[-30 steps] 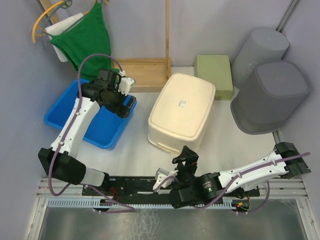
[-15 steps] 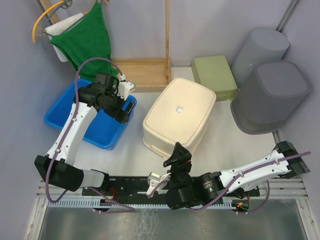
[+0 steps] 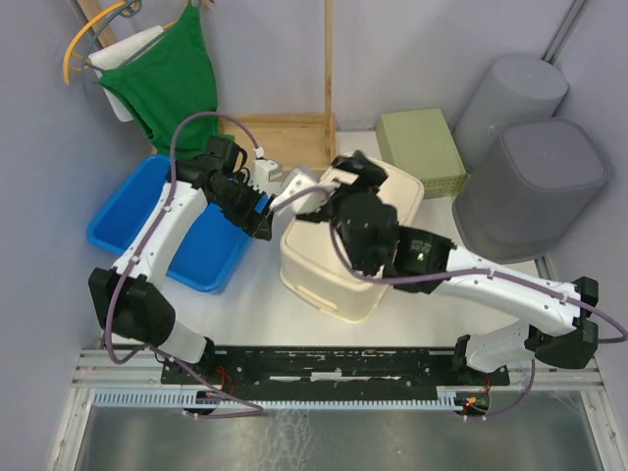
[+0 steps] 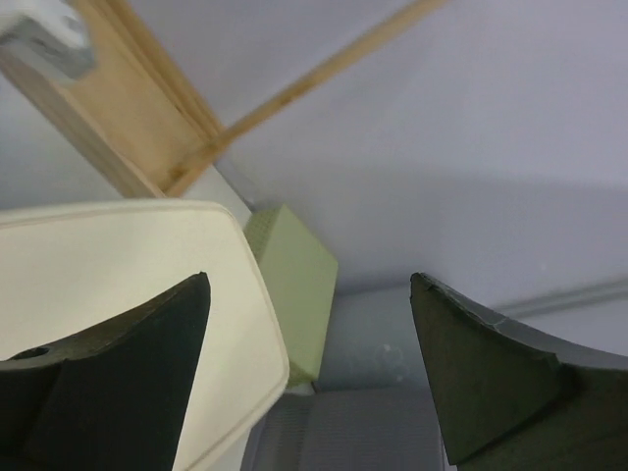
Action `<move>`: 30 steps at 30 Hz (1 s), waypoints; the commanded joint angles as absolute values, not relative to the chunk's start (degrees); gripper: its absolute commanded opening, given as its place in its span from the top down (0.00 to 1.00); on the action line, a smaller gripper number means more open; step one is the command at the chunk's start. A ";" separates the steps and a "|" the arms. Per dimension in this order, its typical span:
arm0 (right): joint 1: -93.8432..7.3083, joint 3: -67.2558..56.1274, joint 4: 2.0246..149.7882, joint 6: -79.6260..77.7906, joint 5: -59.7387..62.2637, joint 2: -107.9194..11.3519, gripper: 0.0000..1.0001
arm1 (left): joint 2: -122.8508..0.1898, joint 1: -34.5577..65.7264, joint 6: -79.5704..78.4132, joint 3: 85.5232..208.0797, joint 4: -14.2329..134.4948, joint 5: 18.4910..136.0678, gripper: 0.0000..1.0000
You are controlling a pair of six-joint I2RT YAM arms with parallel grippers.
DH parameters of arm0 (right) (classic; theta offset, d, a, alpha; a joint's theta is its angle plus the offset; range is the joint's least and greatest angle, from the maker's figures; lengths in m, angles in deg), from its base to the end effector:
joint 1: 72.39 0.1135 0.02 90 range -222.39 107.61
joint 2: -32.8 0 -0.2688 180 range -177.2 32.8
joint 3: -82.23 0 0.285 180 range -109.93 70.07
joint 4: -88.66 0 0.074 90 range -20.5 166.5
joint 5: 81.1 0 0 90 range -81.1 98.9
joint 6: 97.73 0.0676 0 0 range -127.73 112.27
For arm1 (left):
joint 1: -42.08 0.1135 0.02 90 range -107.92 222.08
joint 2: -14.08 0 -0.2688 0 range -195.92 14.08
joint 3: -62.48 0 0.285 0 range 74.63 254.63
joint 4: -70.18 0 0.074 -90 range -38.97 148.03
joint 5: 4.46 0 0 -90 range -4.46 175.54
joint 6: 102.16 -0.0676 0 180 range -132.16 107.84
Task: Turn the large container upside down
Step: Move the container to the center of the board.
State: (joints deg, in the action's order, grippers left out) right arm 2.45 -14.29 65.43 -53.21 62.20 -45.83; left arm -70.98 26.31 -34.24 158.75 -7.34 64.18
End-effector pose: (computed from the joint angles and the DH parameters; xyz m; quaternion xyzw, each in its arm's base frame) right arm 0.1444 0.3257 0.4539 -0.4228 0.5908 -0.1682 0.6662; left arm 0.3123 -0.1138 0.3113 0.3479 0.8974 -0.1700 0.2114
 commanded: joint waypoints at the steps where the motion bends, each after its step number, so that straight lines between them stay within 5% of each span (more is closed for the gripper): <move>1: -5.18 -13.43 56.67 -48.18 58.48 -43.46 0.11 | -76.32 26.35 -32.24 163.88 -1.94 59.15 0.09; 6: -14.27 -5.36 56.28 -47.70 52.92 -37.55 0.11 | -81.90 26.35 -30.35 166.58 6.98 68.93 0.09; 10: -25.97 -9.78 42.49 -40.95 36.24 -33.39 0.21 | -87.11 26.31 -25.20 168.44 16.46 76.25 0.10; 13: -29.65 -12.26 35.25 -40.66 29.16 -31.81 0.14 | -91.18 25.62 -23.04 171.27 17.00 80.34 0.10; 17: -33.33 -9.66 31.62 -42.97 25.23 -28.88 0.10 | -96.84 24.75 -23.61 177.23 10.08 79.09 0.13; 30: -43.77 -2.61 35.29 -39.98 25.62 -21.22 0.08 | -89.62 12.85 -29.34 166.66 6.55 66.18 0.13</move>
